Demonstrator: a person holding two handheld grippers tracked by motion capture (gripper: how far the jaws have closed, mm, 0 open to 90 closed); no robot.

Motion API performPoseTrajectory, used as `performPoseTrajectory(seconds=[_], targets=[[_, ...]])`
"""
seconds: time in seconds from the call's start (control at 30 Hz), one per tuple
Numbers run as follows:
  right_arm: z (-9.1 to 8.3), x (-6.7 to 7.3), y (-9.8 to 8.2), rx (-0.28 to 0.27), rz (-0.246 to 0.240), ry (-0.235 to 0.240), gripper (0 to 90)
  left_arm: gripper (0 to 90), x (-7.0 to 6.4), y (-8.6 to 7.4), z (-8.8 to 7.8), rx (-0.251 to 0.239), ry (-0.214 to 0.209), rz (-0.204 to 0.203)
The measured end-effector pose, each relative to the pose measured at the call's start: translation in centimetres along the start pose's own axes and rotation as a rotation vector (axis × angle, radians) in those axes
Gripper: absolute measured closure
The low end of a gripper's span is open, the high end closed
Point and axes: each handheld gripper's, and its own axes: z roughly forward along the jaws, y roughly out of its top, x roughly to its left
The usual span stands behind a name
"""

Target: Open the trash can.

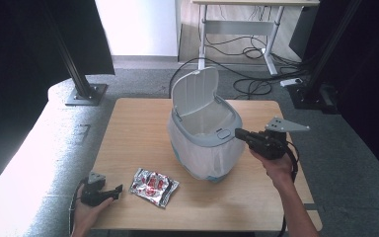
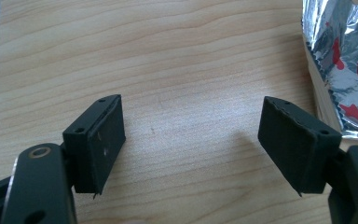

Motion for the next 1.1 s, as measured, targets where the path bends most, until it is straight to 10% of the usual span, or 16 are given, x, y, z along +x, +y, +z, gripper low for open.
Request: performPoseTrajectory(seconds=[0.63, 1.1], targets=[[-3.4, -0.8, -5.3, 0.003, -0.024, -0.132, 50.9, 22.0, 0.1, 0.1, -0.3, -0.006, -0.025, -0.055], [-3.3, -2.5, -12.1, 0.051, 0.057, -0.182, 47.7, 22.1, 0.0, 0.2, -0.5, -0.015, -0.039, -0.059]])
